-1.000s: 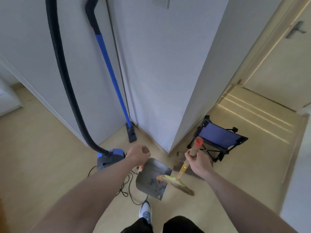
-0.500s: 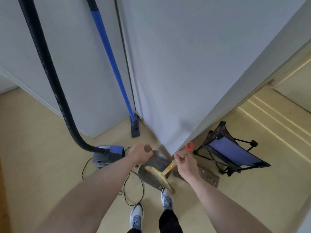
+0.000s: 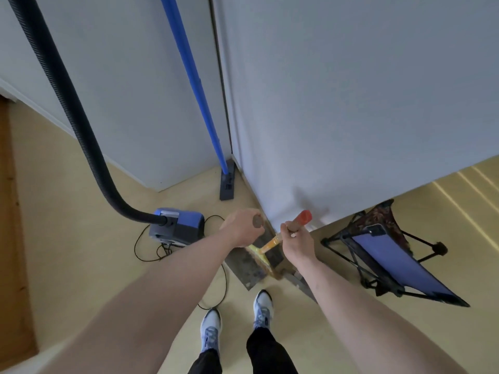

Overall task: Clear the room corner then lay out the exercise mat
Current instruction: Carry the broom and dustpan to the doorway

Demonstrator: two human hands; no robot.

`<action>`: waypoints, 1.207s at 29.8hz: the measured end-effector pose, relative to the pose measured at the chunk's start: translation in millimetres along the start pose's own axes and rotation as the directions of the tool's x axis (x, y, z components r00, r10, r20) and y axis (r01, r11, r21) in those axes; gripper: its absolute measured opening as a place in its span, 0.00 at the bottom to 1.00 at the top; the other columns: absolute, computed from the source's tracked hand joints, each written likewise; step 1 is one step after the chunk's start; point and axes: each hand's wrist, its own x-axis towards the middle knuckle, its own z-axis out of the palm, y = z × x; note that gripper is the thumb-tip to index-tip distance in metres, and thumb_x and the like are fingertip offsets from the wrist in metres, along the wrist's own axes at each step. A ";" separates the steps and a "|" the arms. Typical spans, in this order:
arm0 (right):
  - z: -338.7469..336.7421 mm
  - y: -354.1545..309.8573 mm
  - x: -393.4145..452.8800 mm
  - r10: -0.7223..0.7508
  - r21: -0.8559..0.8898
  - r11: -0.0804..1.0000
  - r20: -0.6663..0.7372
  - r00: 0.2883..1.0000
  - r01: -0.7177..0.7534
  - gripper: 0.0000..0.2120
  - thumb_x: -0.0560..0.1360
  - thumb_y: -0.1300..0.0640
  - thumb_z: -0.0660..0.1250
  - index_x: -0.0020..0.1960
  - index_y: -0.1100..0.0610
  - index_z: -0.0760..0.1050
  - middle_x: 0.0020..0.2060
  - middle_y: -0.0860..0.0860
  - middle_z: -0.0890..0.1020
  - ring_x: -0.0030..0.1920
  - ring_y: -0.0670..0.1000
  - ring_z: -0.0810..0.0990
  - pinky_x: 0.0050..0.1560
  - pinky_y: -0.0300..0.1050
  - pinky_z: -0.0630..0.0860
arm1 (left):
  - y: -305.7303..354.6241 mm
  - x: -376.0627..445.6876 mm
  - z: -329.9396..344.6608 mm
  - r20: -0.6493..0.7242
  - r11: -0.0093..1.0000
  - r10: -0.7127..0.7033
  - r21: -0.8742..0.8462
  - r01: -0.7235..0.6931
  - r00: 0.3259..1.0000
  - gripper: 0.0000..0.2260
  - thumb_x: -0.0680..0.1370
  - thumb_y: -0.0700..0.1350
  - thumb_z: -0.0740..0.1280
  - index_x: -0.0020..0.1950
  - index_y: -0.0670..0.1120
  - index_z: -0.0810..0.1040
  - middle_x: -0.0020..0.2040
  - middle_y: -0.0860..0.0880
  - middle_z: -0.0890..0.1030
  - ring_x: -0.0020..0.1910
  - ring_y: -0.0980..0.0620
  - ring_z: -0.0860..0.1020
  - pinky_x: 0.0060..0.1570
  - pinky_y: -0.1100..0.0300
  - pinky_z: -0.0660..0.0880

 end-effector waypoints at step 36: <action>4.2 -3.3 9.7 0.369 0.414 0.879 -0.275 0.888 -0.237 0.16 0.80 0.43 0.66 0.48 0.57 0.77 0.39 0.50 0.81 0.45 0.54 0.83 0.56 0.55 0.82 | -45.3 -59.4 4.8 -0.021 0.992 0.102 0.075 -0.100 0.995 0.25 0.71 0.57 0.75 0.66 0.62 0.72 0.59 0.58 0.78 0.51 0.53 0.79 0.51 0.50 0.81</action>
